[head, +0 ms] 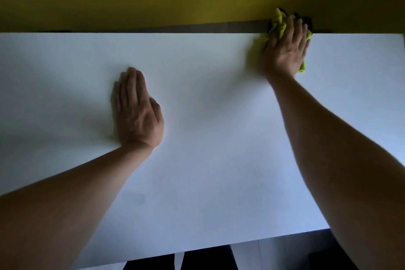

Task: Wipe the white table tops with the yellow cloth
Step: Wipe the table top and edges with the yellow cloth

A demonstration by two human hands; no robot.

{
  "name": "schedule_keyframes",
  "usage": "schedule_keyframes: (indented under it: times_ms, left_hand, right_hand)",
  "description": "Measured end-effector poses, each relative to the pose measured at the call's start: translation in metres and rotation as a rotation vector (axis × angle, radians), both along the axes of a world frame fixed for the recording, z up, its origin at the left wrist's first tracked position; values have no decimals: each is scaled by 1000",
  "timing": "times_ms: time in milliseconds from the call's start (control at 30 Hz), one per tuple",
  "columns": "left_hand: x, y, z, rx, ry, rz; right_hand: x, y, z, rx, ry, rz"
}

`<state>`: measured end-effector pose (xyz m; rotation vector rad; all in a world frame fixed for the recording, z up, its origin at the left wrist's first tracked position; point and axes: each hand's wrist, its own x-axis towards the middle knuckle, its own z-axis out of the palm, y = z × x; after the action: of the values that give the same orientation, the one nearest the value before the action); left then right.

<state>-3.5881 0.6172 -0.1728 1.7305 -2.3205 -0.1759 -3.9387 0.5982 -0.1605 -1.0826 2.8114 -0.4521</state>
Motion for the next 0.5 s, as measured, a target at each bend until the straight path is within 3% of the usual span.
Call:
schedule_keyframes:
  times_ms: [267, 400, 500]
  left_hand:
    - [7, -5, -4, -34, 24, -26]
    - [6, -1, -5, -53, 28, -21]
    - [3, -1, -5, -39, 18, -17]
  right_hand:
    - [205, 5, 4, -159, -7, 567]
    - [186, 25, -3, -167, 14, 632]
    - [132, 43, -8, -173, 22, 473]
